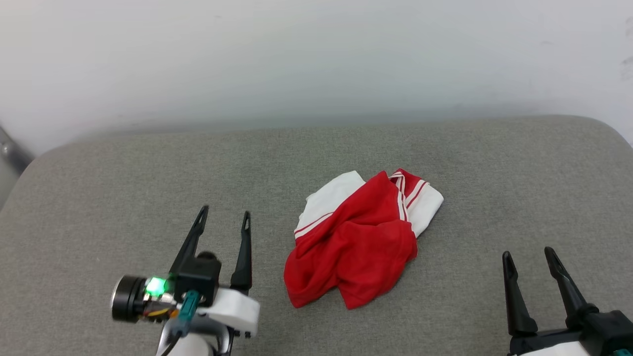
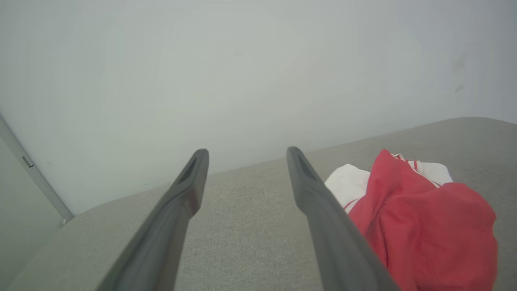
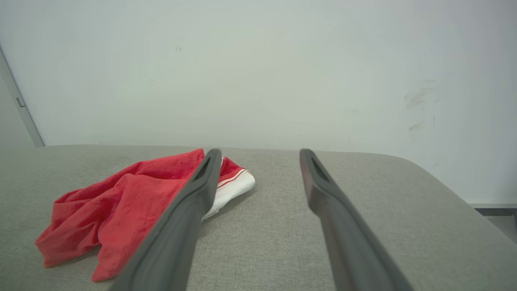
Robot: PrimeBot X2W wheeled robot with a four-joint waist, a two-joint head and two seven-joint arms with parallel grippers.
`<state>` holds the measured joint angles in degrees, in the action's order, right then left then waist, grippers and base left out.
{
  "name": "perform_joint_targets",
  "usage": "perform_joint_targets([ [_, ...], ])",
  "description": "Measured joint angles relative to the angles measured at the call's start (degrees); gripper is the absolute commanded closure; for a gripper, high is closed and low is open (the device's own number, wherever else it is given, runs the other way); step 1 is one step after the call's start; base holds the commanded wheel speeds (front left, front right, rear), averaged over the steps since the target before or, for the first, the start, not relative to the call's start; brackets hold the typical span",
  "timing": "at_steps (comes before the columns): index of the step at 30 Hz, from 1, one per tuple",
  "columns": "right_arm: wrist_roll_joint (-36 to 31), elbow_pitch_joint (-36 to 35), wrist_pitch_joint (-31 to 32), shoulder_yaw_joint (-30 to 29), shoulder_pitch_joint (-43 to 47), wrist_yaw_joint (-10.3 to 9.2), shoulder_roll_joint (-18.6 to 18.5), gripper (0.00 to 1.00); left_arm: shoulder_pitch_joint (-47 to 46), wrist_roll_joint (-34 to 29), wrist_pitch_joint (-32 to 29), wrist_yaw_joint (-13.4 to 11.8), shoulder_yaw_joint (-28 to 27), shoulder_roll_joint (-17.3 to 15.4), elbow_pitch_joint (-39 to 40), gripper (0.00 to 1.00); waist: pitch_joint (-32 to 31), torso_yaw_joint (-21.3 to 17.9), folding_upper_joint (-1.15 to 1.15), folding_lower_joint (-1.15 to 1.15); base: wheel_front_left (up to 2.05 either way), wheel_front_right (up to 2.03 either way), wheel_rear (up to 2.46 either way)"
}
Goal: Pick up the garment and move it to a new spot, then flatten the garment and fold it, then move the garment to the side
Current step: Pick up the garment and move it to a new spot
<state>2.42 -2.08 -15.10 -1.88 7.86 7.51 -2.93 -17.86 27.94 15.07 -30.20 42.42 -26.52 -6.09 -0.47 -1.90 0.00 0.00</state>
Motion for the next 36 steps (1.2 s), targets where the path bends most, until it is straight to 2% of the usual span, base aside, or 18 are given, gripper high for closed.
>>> perform_joint_targets([
  [5, 2.11, 0.43, 0.00, -0.59, 0.41, 0.00, 0.00, 0.00, 7.60, -3.85, 0.00, 1.00, -6.39, 2.42, 1.77, 0.00, -0.42, 0.69, 0.00, 0.00, 0.00, 0.00, 0.00],
  [17, 5.22, 1.11, 0.00, -1.00, 2.09, -0.01, 0.00, 0.00, 17.35, -11.96, 0.00, 8.75, -18.86, 9.37, 2.54, 0.00, -1.67, 2.10, 0.00, 0.00, 0.00, 0.00, 0.00],
  [28, 6.20, 1.48, 0.01, -0.62, 3.54, -0.01, 0.00, 0.00, 22.63, -17.19, 0.00, 14.46, -25.05, 14.70, 2.99, 0.00, -2.55, 2.78, 0.00, 0.00, 0.00, 0.00, 0.00],
  [36, 6.61, 1.82, 0.00, -0.18, 3.89, -0.01, 0.00, 0.00, 23.62, -19.71, 0.00, 17.29, -28.54, 17.23, 2.68, 0.00, -2.97, 3.27, 0.00, 0.00, 0.00, 0.00, 0.00],
])
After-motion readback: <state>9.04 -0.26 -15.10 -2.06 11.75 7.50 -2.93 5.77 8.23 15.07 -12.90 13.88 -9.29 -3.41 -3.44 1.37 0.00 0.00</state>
